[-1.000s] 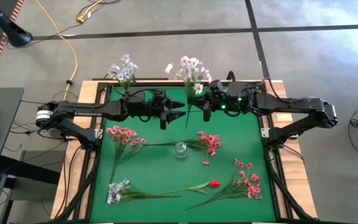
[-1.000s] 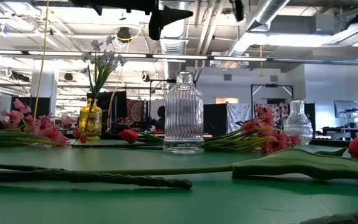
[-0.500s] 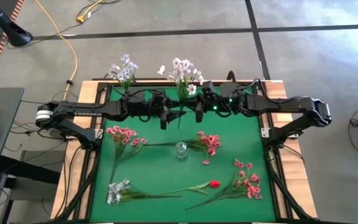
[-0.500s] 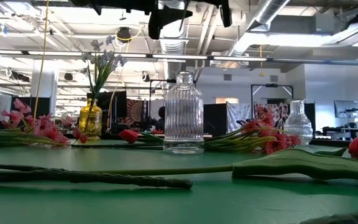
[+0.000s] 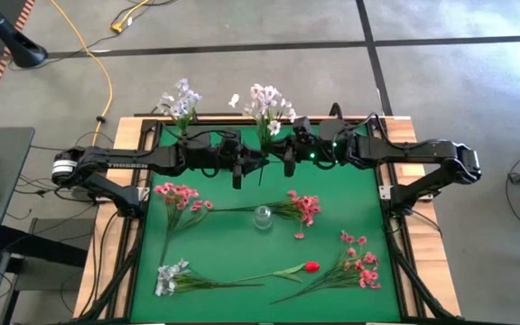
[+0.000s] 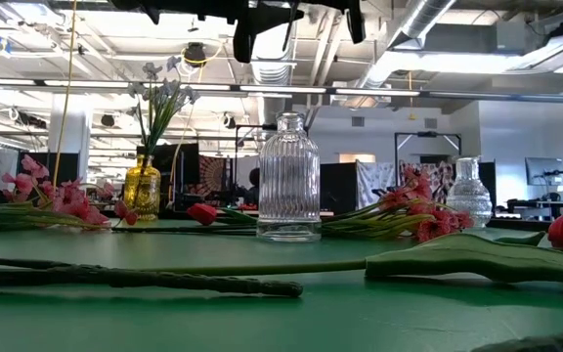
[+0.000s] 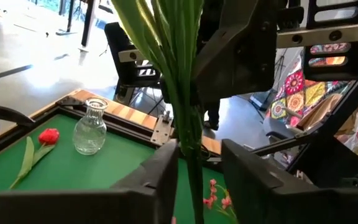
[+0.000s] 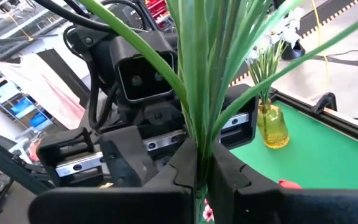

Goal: Sort flowers into vase by color
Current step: Put the right white flowers into the yellow vase

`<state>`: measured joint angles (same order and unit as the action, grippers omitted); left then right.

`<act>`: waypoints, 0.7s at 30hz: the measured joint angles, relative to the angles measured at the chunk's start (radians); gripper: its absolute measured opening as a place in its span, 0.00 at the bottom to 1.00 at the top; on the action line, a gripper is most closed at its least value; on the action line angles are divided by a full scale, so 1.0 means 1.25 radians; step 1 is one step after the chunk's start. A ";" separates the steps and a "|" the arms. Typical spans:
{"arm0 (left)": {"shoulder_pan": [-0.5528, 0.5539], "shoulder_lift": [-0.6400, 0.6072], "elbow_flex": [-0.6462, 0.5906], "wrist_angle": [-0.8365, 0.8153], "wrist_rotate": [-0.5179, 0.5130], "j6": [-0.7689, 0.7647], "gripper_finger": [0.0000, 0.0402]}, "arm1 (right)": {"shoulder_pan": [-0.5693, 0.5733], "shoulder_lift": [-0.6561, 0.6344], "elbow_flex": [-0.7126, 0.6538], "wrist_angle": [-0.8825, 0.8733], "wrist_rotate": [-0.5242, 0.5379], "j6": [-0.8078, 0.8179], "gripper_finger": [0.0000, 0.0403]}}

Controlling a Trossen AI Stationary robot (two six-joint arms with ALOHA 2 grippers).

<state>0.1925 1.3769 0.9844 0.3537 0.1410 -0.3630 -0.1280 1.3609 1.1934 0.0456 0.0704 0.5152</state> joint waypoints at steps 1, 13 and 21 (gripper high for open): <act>0.000 0.000 0.000 -0.001 0.000 0.000 0.21 | 0.000 0.000 0.000 0.000 -0.001 0.000 0.12; 0.000 0.000 0.000 -0.004 -0.003 0.015 0.03 | 0.000 0.000 0.000 0.001 -0.018 0.006 0.28; 0.007 0.000 0.000 -0.005 -0.010 0.015 0.04 | 0.000 -0.006 0.000 -0.003 -0.047 0.025 0.58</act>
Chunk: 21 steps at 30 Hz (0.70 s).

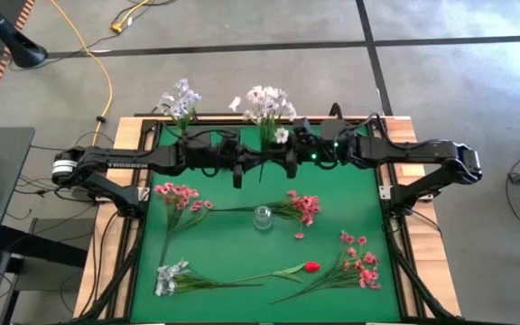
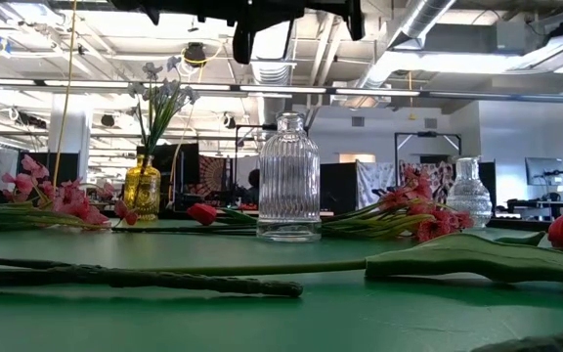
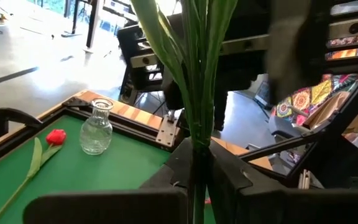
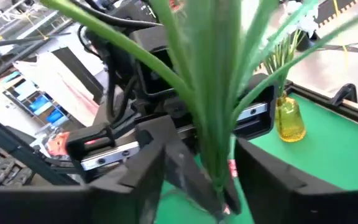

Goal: Sort flowers into vase by color
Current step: Put the right white flowers into the yellow vase

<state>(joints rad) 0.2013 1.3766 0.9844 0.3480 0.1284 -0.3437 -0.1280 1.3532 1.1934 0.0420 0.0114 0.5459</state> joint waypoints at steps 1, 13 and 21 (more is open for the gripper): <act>0.003 0.000 0.000 0.000 0.000 0.002 0.04 | 0.000 -0.005 0.000 -0.002 -0.006 -0.004 0.61; 0.088 -0.056 0.000 -0.016 0.035 0.049 0.04 | -0.026 -0.090 0.000 -0.112 -0.032 -0.040 0.68; 0.153 -0.176 0.000 -0.104 -0.003 0.171 0.04 | -0.025 -0.125 0.000 -0.143 -0.032 -0.049 0.68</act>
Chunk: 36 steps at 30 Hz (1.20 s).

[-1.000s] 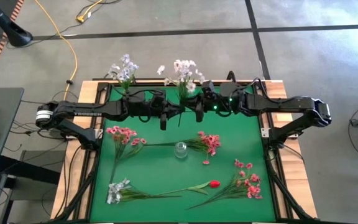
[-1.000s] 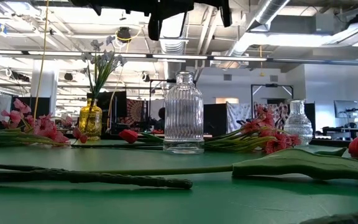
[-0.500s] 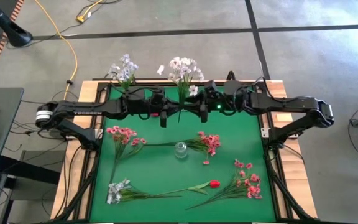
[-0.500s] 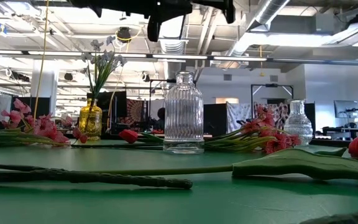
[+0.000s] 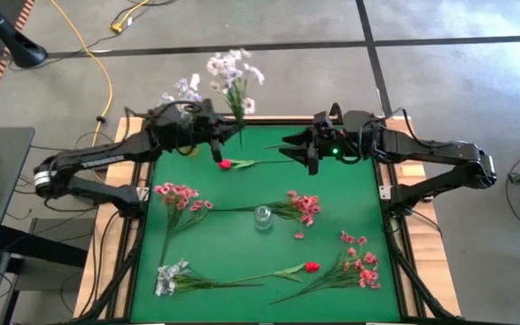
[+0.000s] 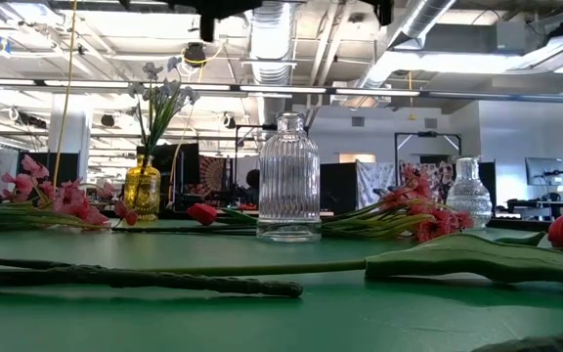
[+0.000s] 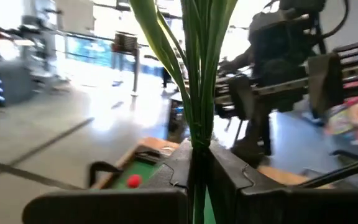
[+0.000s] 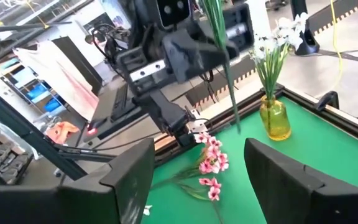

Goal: Sort flowers into vase by color
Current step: Put the right white flowers into the yellow vase

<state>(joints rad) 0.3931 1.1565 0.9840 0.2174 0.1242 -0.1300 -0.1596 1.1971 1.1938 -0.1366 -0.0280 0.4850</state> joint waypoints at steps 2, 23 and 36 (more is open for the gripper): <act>0.007 -0.029 0.000 -0.036 -0.025 0.047 0.04 | 0.000 0.000 0.000 -0.002 0.000 0.000 0.68; 0.180 -0.105 -0.114 -0.355 -0.155 0.364 0.04 | -0.027 0.000 0.000 -0.006 0.007 -0.019 0.68; 0.291 -0.104 -0.176 -0.305 -0.160 0.391 0.04 | -0.026 0.000 0.000 -0.020 0.007 -0.018 0.68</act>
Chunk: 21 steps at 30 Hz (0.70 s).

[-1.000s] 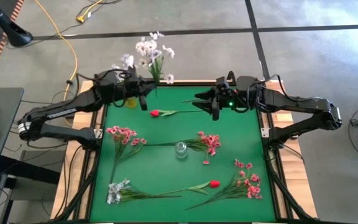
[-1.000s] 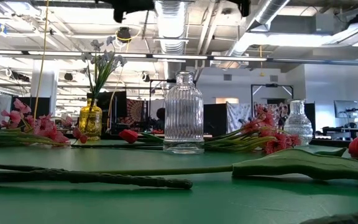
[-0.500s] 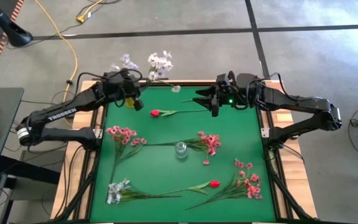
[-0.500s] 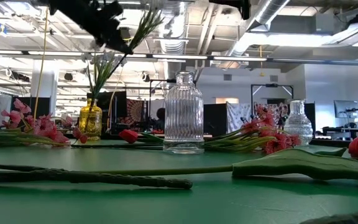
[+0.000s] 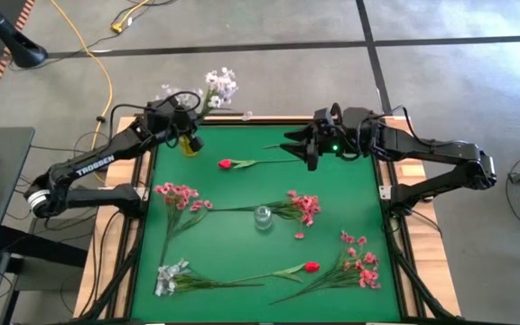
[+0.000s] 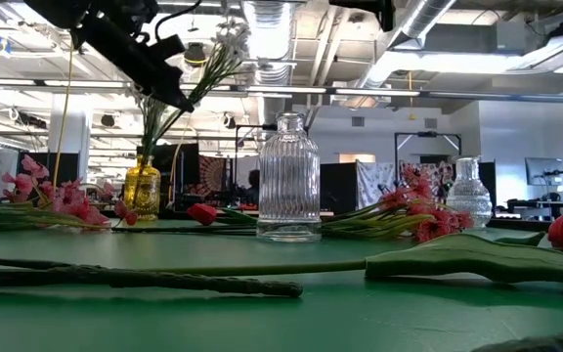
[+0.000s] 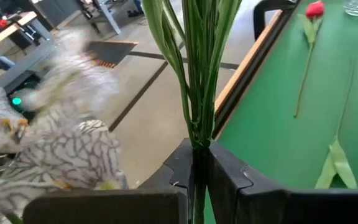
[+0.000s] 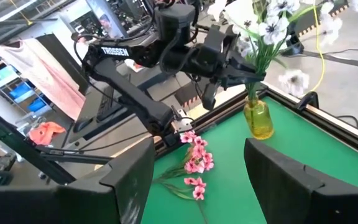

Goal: Sort flowers into vase by color
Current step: Put the right white flowers into the yellow vase

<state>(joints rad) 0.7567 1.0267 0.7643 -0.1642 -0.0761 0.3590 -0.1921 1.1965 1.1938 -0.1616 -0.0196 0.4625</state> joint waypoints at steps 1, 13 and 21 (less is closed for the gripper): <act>0.001 0.000 0.000 0.000 -0.002 0.000 0.04 | 0.000 0.000 0.000 -0.001 0.000 0.000 0.68; 0.000 0.000 0.000 -0.001 -0.006 0.016 0.01 | 0.000 0.000 0.000 -0.008 0.000 0.000 0.68; 0.000 -0.022 -0.002 -0.005 0.011 -0.001 0.00 | 0.000 0.000 0.000 -0.014 0.000 0.000 0.68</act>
<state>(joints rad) 0.7570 0.9992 0.7621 -0.1699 -0.0629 0.3582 -0.1916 1.1969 1.1938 -0.1789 -0.0196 0.4625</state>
